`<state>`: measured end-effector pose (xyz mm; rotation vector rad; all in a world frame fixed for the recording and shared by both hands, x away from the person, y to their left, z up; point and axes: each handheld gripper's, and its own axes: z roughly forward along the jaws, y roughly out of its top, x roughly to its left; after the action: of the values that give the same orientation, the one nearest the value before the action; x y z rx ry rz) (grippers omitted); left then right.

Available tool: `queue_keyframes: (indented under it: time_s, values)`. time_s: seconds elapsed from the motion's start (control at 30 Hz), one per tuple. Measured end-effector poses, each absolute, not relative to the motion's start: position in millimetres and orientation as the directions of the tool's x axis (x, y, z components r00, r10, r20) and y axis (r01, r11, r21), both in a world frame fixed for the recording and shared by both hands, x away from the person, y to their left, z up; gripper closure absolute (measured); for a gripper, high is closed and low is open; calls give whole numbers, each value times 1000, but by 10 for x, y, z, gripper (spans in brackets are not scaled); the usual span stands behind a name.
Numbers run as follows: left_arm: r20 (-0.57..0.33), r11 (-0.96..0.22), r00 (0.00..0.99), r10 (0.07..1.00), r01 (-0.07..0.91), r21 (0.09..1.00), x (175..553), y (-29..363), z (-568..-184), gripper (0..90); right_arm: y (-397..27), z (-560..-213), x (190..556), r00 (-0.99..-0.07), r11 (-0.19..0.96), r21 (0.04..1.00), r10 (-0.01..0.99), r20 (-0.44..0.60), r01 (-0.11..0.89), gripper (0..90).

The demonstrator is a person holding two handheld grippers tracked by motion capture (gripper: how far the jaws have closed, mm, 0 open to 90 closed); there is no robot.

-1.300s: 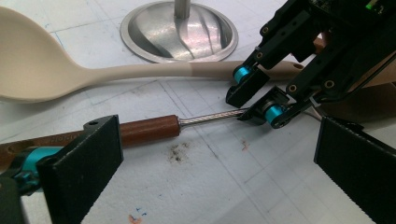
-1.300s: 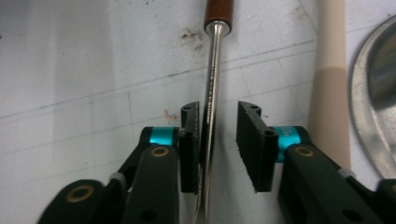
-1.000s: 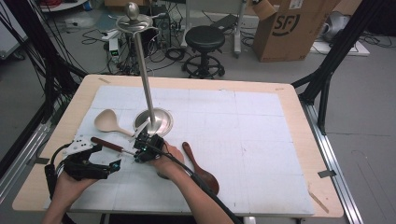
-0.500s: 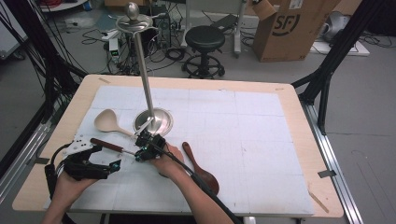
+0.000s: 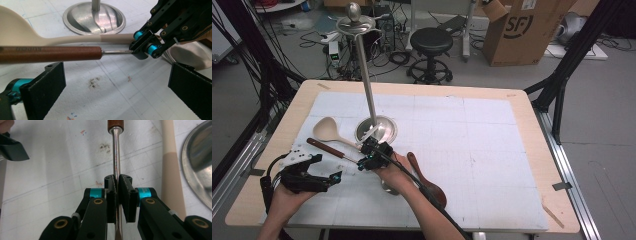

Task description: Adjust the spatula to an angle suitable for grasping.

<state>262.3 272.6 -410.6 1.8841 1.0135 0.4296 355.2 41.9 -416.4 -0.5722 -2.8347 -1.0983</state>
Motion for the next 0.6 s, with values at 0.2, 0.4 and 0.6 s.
queue_keyframes:
  time_s: [0.2,0.4,0.6]
  values:
    - [-118,-229,599,792,470,853,2620,2727,-4101,18,354,-4122,3542,-928,660,658,321,189,362,837]
    - [-129,-219,600,790,471,854,2624,2722,-4101,18,301,-4096,3523,-929,648,673,318,188,358,837]
    - [-145,-205,603,784,472,857,2626,2718,-4092,18,230,-4063,3494,-932,634,690,309,188,349,837]
